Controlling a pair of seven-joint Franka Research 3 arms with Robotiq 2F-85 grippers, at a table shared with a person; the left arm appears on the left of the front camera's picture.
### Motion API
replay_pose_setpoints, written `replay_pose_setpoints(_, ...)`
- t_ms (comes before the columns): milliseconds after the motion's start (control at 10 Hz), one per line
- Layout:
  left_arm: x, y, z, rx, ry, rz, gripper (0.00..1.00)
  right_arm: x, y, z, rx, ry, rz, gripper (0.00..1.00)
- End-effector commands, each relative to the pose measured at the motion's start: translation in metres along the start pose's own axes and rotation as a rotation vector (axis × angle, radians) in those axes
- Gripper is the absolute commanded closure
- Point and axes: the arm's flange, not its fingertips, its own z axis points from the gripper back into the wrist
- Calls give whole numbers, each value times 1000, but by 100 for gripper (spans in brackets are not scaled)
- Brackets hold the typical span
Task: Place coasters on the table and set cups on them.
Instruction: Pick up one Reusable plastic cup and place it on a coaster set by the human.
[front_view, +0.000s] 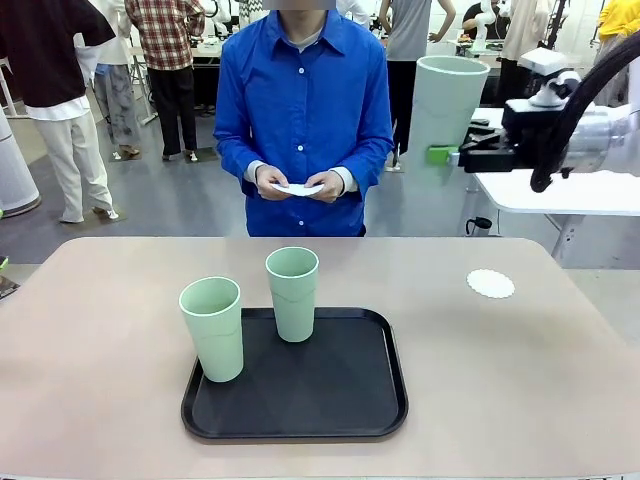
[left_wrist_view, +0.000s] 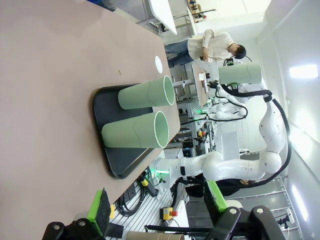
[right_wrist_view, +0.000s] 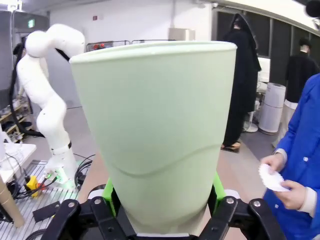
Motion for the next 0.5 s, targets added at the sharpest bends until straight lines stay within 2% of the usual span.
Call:
replay_pose_setpoints(0, -1, -1, 1, -9, -3, -7, 0, 7, -17, 14, -67, -3, -44, 19)
replay_pose_setpoints(400, -1, -1, 1, -9, -3, -7, 0, 9, -47, 73, -219, -16, -87, 19)
